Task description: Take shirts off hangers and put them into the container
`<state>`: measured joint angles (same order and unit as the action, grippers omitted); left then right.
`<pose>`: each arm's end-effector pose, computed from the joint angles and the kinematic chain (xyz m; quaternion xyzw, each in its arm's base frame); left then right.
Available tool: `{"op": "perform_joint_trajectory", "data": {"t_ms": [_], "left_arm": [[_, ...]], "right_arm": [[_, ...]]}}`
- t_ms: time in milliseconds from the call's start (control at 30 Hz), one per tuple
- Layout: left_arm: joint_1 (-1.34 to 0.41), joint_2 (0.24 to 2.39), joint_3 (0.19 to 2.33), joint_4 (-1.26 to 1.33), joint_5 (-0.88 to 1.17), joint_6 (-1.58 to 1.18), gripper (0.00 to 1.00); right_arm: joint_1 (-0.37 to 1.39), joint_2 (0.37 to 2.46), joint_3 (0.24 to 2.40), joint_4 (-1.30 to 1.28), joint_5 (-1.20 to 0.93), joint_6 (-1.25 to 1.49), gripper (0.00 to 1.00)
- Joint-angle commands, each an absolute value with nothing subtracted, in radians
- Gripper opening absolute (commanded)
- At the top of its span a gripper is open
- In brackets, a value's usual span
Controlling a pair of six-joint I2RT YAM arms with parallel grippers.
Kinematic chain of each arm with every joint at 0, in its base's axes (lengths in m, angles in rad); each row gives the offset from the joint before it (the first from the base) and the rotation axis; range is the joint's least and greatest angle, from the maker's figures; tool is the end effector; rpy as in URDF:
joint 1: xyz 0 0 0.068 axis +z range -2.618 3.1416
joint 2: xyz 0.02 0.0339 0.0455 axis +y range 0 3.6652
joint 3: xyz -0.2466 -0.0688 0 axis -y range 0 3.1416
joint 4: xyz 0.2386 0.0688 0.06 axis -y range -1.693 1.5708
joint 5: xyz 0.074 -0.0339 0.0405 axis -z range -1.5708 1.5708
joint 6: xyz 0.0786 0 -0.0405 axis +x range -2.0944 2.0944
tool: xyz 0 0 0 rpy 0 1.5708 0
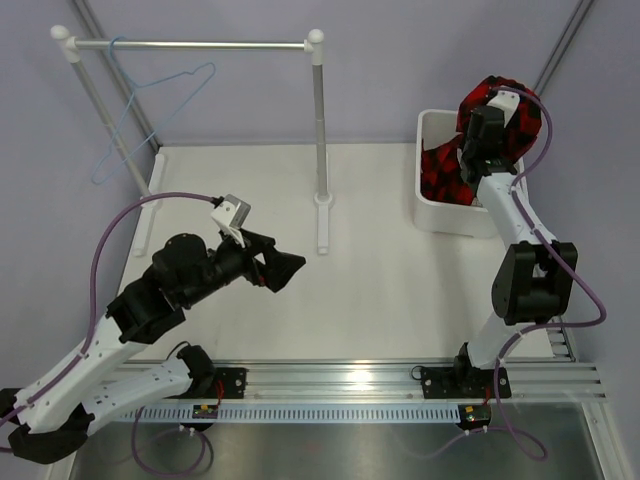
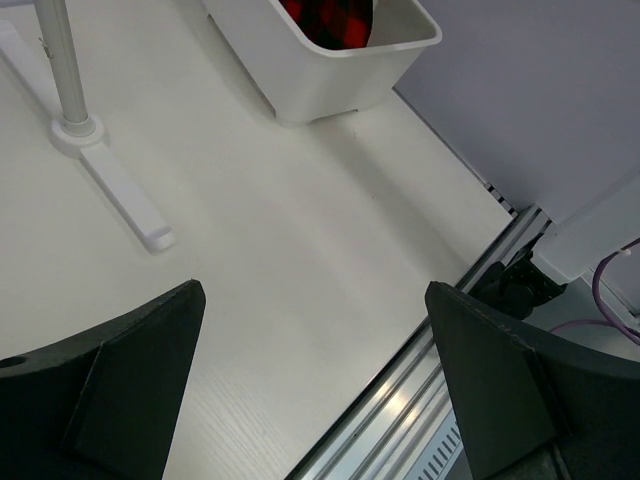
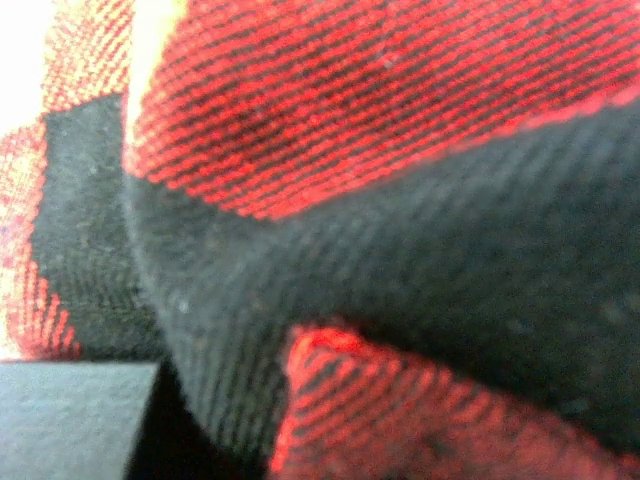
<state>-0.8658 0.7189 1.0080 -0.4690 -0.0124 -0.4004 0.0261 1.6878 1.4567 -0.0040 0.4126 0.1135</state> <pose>0.1279 -0.1488 0.3741 0.1732 0.7480 -0.3752 0.5194 0.4374 -0.0201 0.3282 0.1603 0.7622 -0.1182 0.6159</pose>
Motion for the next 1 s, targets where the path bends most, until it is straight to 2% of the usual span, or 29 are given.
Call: {"op": "perform_joint_trajectory", "data": {"t_ms": [0,100,200,300,367,433,467,767,933,967], "left_arm": [[-0.868,0.707,0.994,-0.428,-0.034,-0.413,0.99],[-0.868,0.703,0.986,-0.426,-0.029,-0.419,0.99],[-0.868,0.693,0.989,-0.431,-0.029,-0.425,0.99],[-0.868,0.68,0.991,-0.44,-0.025,-0.433,0.99],[-0.868,0.667,0.988,-0.449,-0.032,-0.44,0.99],[-0.868,0.663,0.994,-0.477,-0.086,-0.457,0.99],[-0.868,0.663,0.999,-0.517,-0.11,-0.463,0.99],[-0.87,0.67,1.028,-0.667,-0.34,-0.515,0.99],[-0.87,0.635,0.95,-0.663,-0.487,-0.558,0.99],[-0.868,0.626,0.934,-0.657,-0.503,-0.56,0.99]], "right_arm": [[0.031,1.761,1.558,-0.242,0.483,0.233,0.0],[0.032,1.779,1.548,-0.294,0.44,0.284,0.0],[0.031,1.868,1.669,-0.522,0.397,0.304,0.0],[0.029,1.959,1.799,-0.635,0.374,0.307,0.0],[0.026,2.012,1.88,-0.738,0.344,0.33,0.2],[0.028,2.013,1.872,-0.733,0.328,0.34,0.58],[0.026,2.005,1.859,-0.721,0.324,0.341,0.99],[0.041,1.873,1.829,-0.646,0.379,0.285,1.0],[0.139,1.622,1.709,-0.548,0.397,0.274,0.99],[0.206,1.583,1.686,-0.542,0.378,0.276,1.0]]}}
